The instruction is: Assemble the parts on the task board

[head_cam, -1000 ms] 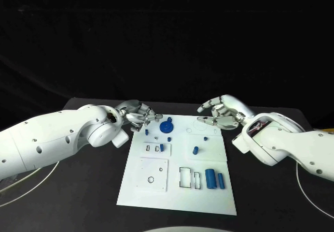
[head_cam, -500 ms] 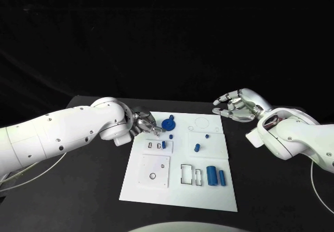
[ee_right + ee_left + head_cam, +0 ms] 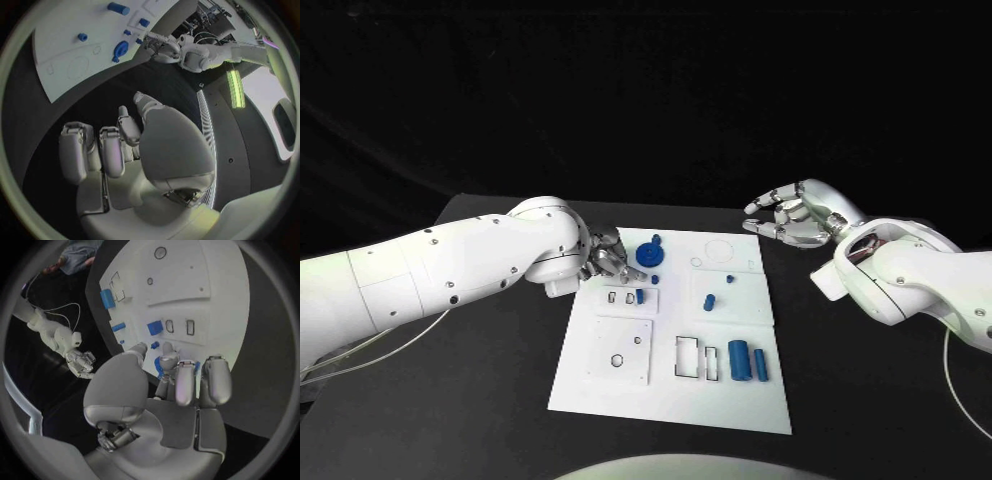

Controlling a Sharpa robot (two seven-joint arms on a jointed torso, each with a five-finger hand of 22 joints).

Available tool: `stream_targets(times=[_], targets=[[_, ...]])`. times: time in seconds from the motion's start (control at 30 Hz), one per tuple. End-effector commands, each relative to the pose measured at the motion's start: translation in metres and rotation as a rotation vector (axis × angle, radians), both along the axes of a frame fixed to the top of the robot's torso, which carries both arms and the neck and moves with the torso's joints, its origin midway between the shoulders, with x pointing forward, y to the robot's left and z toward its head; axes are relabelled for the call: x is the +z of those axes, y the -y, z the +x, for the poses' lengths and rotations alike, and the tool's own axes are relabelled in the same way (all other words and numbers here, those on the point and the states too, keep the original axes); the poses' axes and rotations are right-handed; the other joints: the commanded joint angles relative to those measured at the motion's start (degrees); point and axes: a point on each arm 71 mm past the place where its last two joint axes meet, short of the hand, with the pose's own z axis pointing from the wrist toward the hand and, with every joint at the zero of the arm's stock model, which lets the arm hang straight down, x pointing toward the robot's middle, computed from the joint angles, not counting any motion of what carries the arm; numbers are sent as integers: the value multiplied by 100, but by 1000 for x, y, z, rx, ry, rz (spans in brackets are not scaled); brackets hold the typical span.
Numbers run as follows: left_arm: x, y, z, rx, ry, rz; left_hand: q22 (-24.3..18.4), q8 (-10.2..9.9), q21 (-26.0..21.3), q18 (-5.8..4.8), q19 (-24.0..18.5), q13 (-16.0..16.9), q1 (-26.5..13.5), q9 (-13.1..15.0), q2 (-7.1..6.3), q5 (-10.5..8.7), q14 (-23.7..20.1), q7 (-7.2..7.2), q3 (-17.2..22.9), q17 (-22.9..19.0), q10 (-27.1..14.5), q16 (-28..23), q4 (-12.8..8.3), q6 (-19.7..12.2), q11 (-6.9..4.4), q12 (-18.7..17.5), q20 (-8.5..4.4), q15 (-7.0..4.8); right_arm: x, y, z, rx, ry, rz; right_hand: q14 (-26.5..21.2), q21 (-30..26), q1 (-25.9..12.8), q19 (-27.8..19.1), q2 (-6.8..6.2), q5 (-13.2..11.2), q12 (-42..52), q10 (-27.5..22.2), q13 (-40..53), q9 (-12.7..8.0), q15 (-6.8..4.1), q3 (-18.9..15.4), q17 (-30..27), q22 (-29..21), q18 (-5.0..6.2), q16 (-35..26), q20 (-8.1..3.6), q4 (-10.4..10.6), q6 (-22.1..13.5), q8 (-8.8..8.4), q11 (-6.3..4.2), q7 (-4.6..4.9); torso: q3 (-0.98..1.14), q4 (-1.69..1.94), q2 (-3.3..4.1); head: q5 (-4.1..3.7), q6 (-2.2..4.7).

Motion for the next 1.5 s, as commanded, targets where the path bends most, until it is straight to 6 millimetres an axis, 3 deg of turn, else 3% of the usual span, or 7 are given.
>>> stream_targets(times=[0.03, 0.5, 1.07, 1.5], targets=[[-1, 4, -1, -31, -26, 38, 8, 1, 38, -40, 23, -35, -60, 10, 30, -20, 213, 4, -37, -7, -47, 2, -8, -51, 8, -23, 1, -34, -2, -1, 0, 7, -20, -8, 392, -22, -10, -4, -47, 36, -31, -5, -8, 6, -33, 28, 597, 909, 67, -22, -30, 2, -8, 26, -48, -12, -4, 3, 9, -1, -15], [-4, 14, -1, -68, -62, 58, -32, -59, 21, -31, -13, -334, -26, 6, 80, 24, 210, 32, -28, -15, -255, -4, -14, -131, 33, -232, 9, -16, -4, -2, 2, 4, -31, -14, 386, -59, -12, -28, -52, 68, -62, -29, -41, 2, -34, 42, 569, 884, 77, -35, -33, 9, -34, 24, -47, -9, -4, 3, 4, 8, -43], [-8, 18, 0, -87, -98, 63, -38, -83, 16, -30, -25, -389, 54, 5, 117, 42, 209, 43, 5, -18, -302, -6, -21, -142, 44, -275, 19, -4, -5, -4, 2, 7, -39, -19, 377, -91, -15, -49, -52, 80, -91, -52, -70, 0, -34, 51, 534, 862, 85, -51, -34, 14, -46, 24, -46, -6, 1, 6, 8, 7, -77], [-10, 22, -1, -97, -119, 46, -27, -121, 18, -29, -34, -433, 349, 9, 176, 46, 208, 41, 161, -20, -320, -8, -28, -121, 43, -300, 33, -1, -7, -5, 2, 11, -46, -24, 373, -100, -14, -55, -51, 88, -91, -53, -70, 0, -33, 60, 517, 857, 88, -59, -34, 17, -52, 27, -45, -6, 4, 6, 3, -1, -105]])
